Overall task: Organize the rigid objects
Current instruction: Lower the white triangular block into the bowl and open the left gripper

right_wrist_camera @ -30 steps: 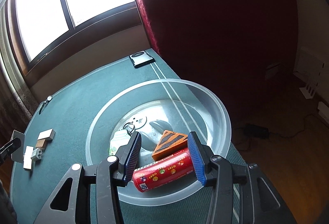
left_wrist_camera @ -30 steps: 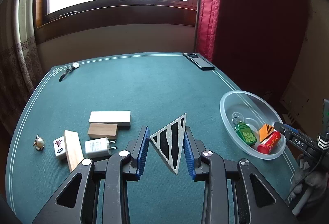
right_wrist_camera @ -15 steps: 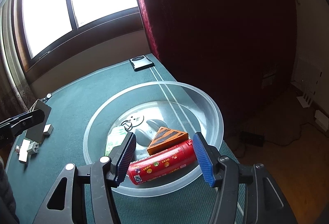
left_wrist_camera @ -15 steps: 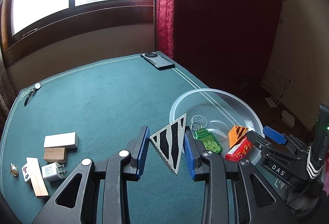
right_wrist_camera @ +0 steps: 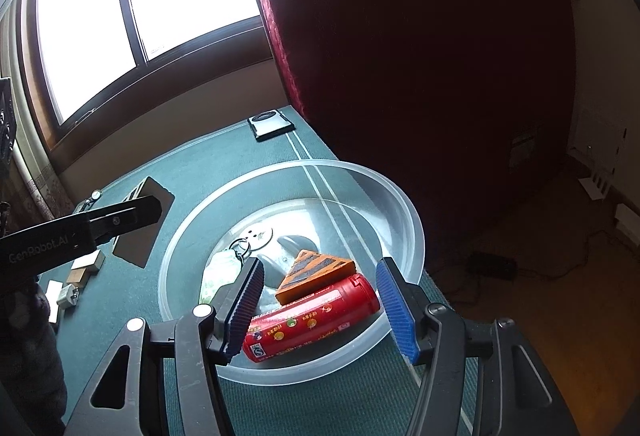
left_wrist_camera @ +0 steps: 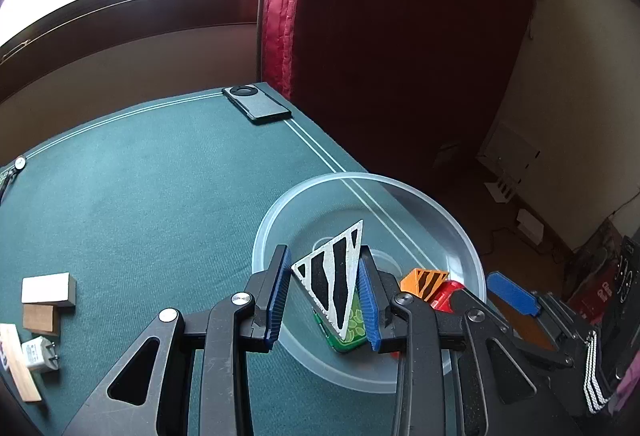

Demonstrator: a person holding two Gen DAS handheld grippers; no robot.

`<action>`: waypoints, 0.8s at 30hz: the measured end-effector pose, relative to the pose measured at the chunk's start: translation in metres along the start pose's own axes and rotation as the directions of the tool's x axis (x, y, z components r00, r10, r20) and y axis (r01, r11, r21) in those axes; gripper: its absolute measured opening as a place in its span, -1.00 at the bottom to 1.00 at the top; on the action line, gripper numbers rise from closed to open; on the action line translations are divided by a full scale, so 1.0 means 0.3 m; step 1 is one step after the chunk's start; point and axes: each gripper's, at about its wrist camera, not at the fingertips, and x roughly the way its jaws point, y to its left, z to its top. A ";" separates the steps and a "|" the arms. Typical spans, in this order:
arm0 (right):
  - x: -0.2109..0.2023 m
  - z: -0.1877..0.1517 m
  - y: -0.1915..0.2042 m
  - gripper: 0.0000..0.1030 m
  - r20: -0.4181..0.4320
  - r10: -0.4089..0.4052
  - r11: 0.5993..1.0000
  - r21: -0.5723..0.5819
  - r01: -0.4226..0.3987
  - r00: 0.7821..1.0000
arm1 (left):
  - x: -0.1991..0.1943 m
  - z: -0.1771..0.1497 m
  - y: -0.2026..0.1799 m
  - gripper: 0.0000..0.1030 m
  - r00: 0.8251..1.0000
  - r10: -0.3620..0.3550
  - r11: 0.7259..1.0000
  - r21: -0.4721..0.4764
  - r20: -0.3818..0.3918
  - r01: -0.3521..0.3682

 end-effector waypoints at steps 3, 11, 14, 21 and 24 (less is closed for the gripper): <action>0.003 -0.002 -0.002 0.20 -0.005 0.003 1.000 0.002 -0.003 1.000 | 0.026 0.019 0.001 -0.35 1.000 -0.009 1.000 -0.015 0.006 0.009; 0.002 -0.004 0.007 0.20 -0.009 0.010 1.000 -0.005 -0.010 1.000 | 0.066 0.012 0.066 -0.06 1.000 0.006 0.996 -0.093 -0.022 -0.008; 0.005 -0.009 0.009 0.20 -0.014 0.010 1.000 -0.004 -0.010 1.000 | 0.049 -0.006 0.080 -0.06 0.999 0.035 0.995 -0.090 -0.019 -0.036; -0.003 -0.014 0.017 0.20 -0.012 0.014 1.000 -0.013 -0.014 1.000 | 0.026 -0.031 0.088 -0.01 0.998 0.065 0.995 -0.081 -0.016 -0.066; -0.008 -0.016 0.022 0.21 -0.011 0.017 1.000 -0.016 -0.017 1.000 | 0.016 -0.035 0.081 0.01 0.997 0.079 0.995 -0.065 -0.009 -0.079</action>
